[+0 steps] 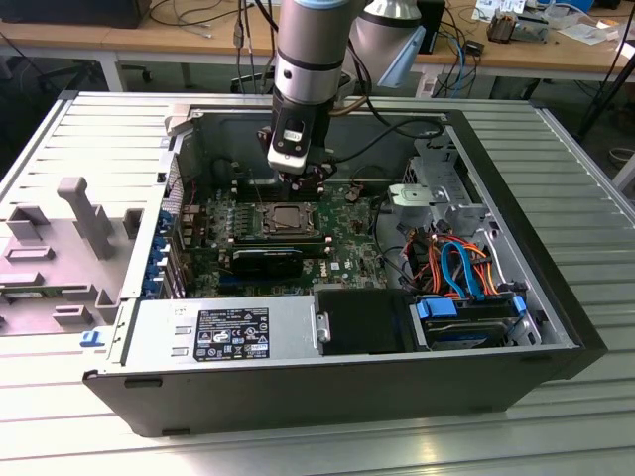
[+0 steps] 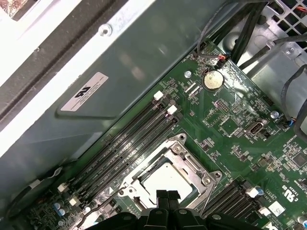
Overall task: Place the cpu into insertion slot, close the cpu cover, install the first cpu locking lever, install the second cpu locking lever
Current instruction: 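Install the first cpu locking lever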
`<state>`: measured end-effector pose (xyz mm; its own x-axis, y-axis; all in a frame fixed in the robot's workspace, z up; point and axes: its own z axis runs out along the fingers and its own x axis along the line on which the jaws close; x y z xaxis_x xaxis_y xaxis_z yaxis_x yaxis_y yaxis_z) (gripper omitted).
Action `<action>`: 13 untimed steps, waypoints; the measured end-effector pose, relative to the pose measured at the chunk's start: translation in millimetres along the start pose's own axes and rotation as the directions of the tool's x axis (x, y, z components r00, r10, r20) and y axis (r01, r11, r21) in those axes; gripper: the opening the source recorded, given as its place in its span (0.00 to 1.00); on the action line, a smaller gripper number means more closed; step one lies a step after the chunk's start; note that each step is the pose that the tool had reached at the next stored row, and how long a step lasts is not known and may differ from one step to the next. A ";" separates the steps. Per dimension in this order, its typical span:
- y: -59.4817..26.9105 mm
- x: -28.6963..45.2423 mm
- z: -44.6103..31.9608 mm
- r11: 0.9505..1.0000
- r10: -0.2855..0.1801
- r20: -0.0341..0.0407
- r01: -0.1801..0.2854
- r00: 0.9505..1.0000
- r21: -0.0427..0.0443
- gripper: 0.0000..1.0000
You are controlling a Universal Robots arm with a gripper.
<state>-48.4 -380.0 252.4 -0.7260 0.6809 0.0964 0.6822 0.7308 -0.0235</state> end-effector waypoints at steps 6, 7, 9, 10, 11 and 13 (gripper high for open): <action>0.0 -0.1 0.4 1.000 -0.001 -0.008 0.001 1.000 -0.009 0.11; 0.0 0.0 0.5 1.000 -0.001 -0.010 0.001 1.000 -0.010 0.11; 0.0 -0.1 0.6 1.000 -0.001 -0.011 0.001 1.000 -0.011 0.11; 0.0 -0.1 0.6 1.000 -0.002 -0.011 0.001 1.000 -0.012 0.11; 0.0 -0.1 0.7 1.000 -0.002 -0.012 0.001 1.000 -0.013 0.11; 0.0 -0.1 0.7 1.000 -0.002 -0.013 0.002 1.000 -0.014 0.11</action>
<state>-48.4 -379.9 251.7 -0.7261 0.6789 0.1095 0.6822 0.7311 -0.0094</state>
